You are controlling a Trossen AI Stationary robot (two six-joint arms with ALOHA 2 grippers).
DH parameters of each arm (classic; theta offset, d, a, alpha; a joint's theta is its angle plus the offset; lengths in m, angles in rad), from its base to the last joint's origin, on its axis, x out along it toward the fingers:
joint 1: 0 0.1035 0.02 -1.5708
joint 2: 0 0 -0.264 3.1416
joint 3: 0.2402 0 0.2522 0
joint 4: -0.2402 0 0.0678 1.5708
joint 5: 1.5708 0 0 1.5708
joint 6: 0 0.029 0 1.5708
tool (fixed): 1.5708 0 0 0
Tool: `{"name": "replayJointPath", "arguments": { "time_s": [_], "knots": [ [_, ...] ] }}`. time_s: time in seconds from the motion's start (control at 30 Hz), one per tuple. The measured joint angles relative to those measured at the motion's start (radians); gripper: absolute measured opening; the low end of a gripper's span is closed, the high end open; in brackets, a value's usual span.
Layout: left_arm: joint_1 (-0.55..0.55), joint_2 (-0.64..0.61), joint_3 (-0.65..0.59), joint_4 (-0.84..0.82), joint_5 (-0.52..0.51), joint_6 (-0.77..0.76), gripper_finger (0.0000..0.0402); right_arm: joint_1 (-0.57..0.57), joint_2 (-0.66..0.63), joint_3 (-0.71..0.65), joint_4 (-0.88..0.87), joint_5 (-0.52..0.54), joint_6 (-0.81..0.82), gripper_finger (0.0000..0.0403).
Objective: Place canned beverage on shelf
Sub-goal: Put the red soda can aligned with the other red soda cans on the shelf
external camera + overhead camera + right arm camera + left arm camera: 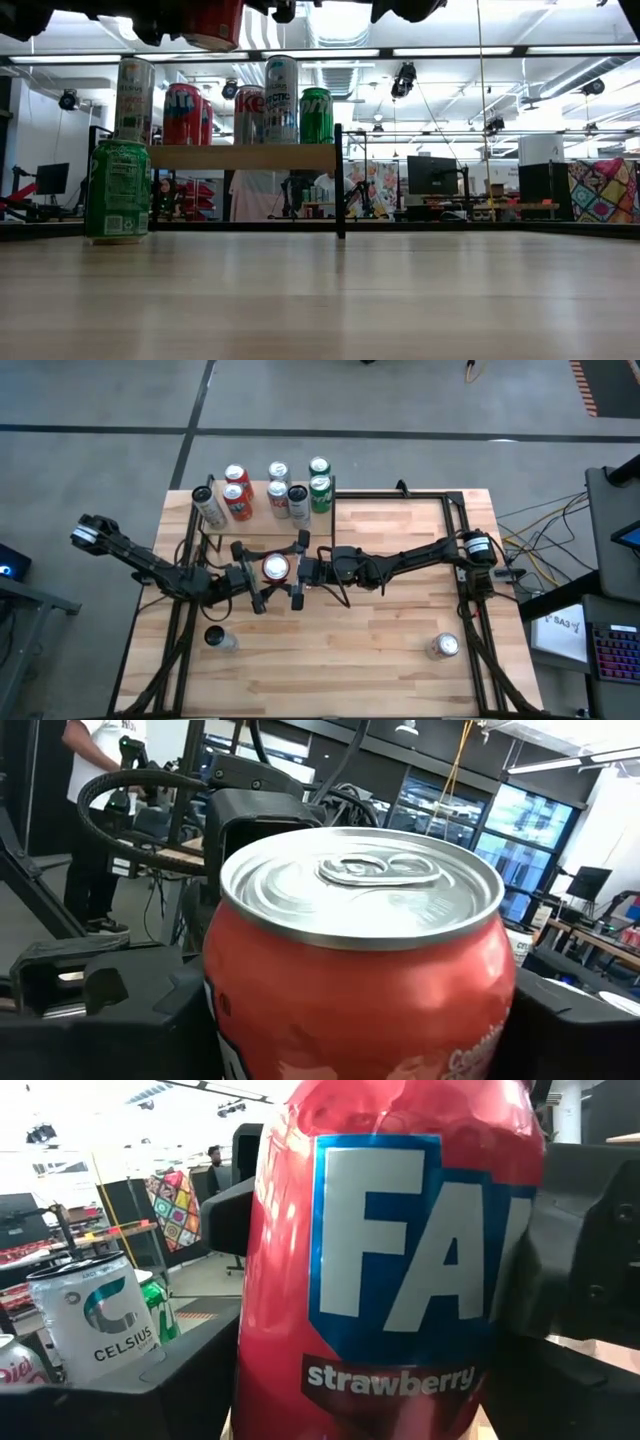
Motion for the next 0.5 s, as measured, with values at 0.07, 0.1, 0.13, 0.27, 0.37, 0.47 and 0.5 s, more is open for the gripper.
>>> {"name": "replayJointPath", "arguments": {
  "time_s": [0.07, 0.1, 0.13, 0.27, 0.37, 0.47, 0.5],
  "knots": [
    [0.000, 0.000, 0.000, 0.000, -0.008, 0.000, 0.0342, 0.000, 0.000, 0.000, -0.001, 0.001, 0.003, 0.0284],
    [0.000, -0.002, 0.000, -0.001, -0.013, 0.001, 0.0346, 0.000, 0.000, 0.000, -0.001, 0.001, 0.005, 0.0284],
    [0.000, -0.003, 0.000, -0.001, -0.014, 0.002, 0.0350, 0.000, 0.000, 0.000, 0.000, 0.001, 0.006, 0.0284],
    [0.000, -0.015, 0.000, -0.015, -0.015, 0.003, 0.0355, 0.000, -0.002, 0.000, 0.000, 0.005, 0.014, 0.0284],
    [0.000, -0.031, 0.000, -0.034, -0.016, -0.005, 0.0356, 0.000, -0.012, 0.000, -0.008, 0.014, 0.013, 0.0284],
    [-0.001, -0.049, 0.000, -0.067, -0.030, -0.014, 0.0356, -0.001, -0.036, -0.002, -0.041, 0.014, 0.013, 0.0284],
    [-0.001, -0.054, 0.000, -0.084, -0.033, -0.014, 0.0356, -0.001, -0.045, -0.002, -0.052, 0.014, 0.013, 0.0284]
  ]
}}
